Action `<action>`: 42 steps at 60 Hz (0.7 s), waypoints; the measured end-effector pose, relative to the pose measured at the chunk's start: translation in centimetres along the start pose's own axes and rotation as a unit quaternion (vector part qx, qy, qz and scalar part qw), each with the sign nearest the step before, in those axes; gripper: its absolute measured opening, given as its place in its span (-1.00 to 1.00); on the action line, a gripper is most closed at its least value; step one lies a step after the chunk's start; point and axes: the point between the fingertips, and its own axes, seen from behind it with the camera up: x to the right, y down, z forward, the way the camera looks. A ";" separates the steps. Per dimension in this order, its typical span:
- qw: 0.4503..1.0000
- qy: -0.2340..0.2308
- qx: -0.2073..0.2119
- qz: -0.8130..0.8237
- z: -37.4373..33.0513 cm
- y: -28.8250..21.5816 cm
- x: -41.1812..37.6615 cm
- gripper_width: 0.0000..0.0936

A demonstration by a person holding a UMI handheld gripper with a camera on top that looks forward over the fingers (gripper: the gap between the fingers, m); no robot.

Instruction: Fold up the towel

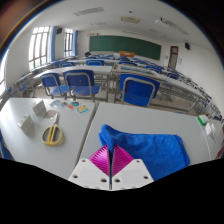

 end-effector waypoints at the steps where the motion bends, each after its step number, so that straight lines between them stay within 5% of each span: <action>1: 1.000 -0.009 0.005 0.005 -0.4 -0.7 -0.3 -0.97; 12: 0.992 -0.090 0.056 0.070 -6.0 -9.0 0.3 -0.97; 22: 0.994 -0.059 0.035 0.085 -4.3 -7.8 8.5 -0.93; 26: 0.997 -0.040 -0.006 0.071 -2.5 -4.8 11.2 -0.52; 32: 0.998 -0.019 -0.022 0.063 -1.7 -2.1 14.7 0.56; 42: 0.999 -0.007 -0.013 0.051 -4.5 -1.9 16.7 0.82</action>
